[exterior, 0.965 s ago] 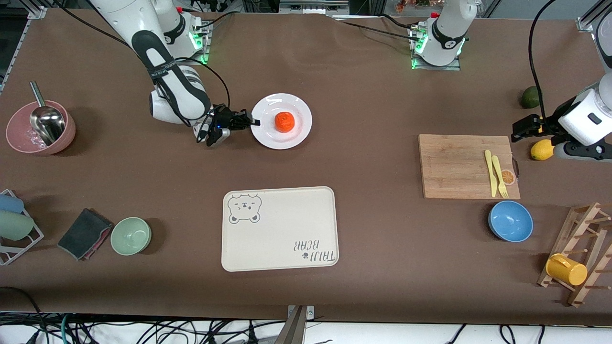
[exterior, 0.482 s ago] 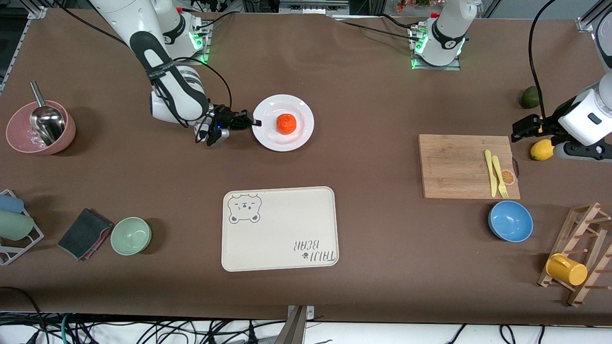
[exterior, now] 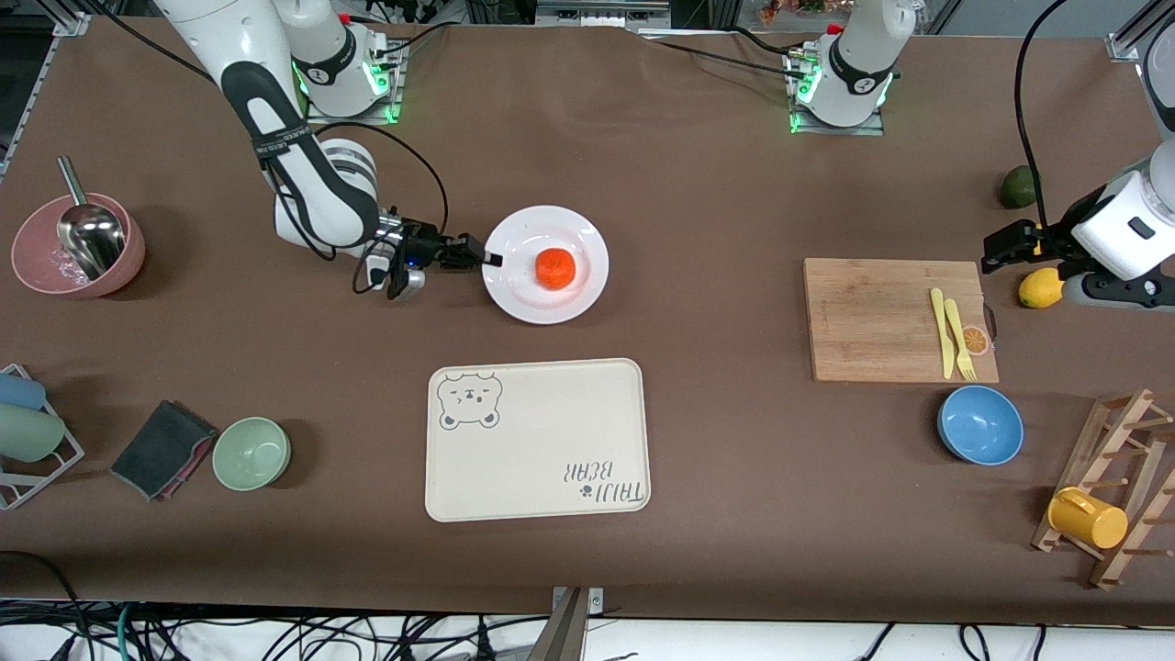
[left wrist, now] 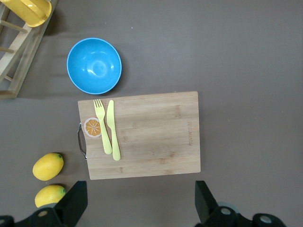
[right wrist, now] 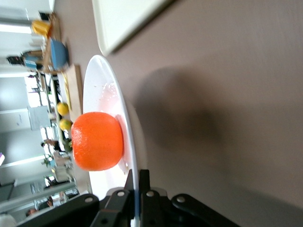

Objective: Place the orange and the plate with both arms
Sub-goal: 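Slide the plate with the right gripper onto the bear tray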

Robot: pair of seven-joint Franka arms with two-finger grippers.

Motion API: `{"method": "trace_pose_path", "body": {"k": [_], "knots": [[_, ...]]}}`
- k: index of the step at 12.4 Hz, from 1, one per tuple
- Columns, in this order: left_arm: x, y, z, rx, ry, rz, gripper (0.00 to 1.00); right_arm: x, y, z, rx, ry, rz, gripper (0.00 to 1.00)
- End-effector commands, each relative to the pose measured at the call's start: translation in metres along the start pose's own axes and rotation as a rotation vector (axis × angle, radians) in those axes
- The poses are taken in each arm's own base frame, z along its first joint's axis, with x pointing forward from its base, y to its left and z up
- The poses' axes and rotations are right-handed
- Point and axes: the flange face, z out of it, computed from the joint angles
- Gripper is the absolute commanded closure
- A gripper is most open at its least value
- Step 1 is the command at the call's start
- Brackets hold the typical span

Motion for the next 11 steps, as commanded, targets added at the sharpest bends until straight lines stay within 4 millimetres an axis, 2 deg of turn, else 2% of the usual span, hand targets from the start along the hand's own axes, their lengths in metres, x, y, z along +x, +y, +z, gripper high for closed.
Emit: {"method": "trace_pose_path", "body": {"k": [1,3,6,7,8,10,11], "knots": [[-0.001,0.001,-0.001,0.026,0.000,0.006,0.00,0.054,-0.028,-0.003,0.071,0.055,0.059,1.00],[-0.001,0.001,-0.001,0.026,-0.001,0.006,0.00,0.102,-0.035,-0.003,0.123,0.094,0.110,1.00],[-0.001,0.001,-0.001,0.026,0.000,0.007,0.00,0.168,-0.032,0.003,0.155,0.124,0.145,1.00],[-0.001,0.001,-0.001,0.026,-0.001,0.007,0.00,0.191,-0.025,0.001,0.142,0.123,0.147,1.00],[-0.001,0.000,-0.001,0.026,-0.001,0.006,0.00,0.207,-0.019,0.002,0.123,0.113,0.156,1.00],[-0.001,0.001,-0.001,0.026,-0.001,0.007,0.00,0.223,-0.025,0.003,0.099,0.097,0.204,1.00],[-0.001,0.001,-0.001,0.026,0.000,0.006,0.00,0.226,-0.016,0.003,0.081,0.090,0.201,1.00]]}}
